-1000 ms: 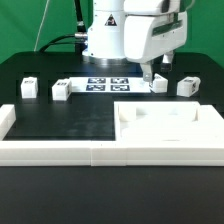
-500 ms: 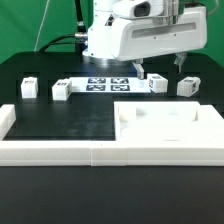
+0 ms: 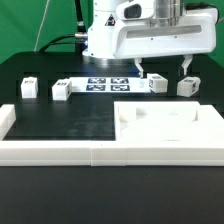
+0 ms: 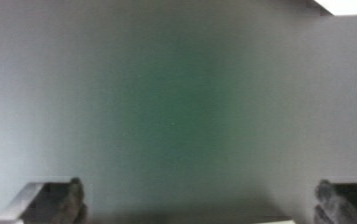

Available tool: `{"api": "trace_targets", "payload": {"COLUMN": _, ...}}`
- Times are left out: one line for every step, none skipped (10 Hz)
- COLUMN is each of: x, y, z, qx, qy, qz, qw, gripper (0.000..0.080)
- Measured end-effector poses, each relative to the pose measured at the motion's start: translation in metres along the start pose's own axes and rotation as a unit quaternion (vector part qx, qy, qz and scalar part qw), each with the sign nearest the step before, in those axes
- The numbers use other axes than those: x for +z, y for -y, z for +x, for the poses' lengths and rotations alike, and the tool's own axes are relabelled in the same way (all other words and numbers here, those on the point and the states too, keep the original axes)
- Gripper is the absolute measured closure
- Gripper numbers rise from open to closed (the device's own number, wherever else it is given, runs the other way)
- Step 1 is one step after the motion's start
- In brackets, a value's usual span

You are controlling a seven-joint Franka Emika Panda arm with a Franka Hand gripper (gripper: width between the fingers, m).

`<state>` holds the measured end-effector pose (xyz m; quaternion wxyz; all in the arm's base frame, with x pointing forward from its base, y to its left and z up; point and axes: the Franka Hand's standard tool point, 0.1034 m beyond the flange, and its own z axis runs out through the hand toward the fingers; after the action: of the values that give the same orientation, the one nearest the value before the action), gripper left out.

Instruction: Assemble one leg

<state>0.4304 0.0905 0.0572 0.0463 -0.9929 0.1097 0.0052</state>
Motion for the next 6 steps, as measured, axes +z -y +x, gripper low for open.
{"api": "trace_targets", "payload": {"x": 0.006, "y": 0.002, "z": -0.013, "qx": 0.1, "qy": 0.002, "qz": 0.006, "qw": 0.995, "gripper": 0.0151}}
{"api": "trace_targets", "payload": {"x": 0.009, "y": 0.011, "z": -0.023, "qx": 0.155, "qy": 0.008, "qz": 0.006, "qw": 0.988, "gripper": 0.0151}}
{"api": "trace_targets", "payload": {"x": 0.01, "y": 0.016, "z": -0.026, "qx": 0.21, "qy": 0.009, "qz": 0.011, "qw": 0.978, "gripper": 0.0151}}
{"api": "trace_targets", "payload": {"x": 0.011, "y": 0.021, "z": -0.03, "qx": 0.264, "qy": 0.013, "qz": 0.014, "qw": 0.964, "gripper": 0.0151}}
{"api": "trace_targets", "payload": {"x": 0.013, "y": 0.027, "z": -0.035, "qx": 0.296, "qy": 0.017, "qz": 0.014, "qw": 0.955, "gripper": 0.0151}}
{"api": "trace_targets", "payload": {"x": 0.014, "y": 0.032, "z": -0.037, "qx": 0.306, "qy": 0.018, "qz": 0.014, "qw": 0.952, "gripper": 0.0151}}
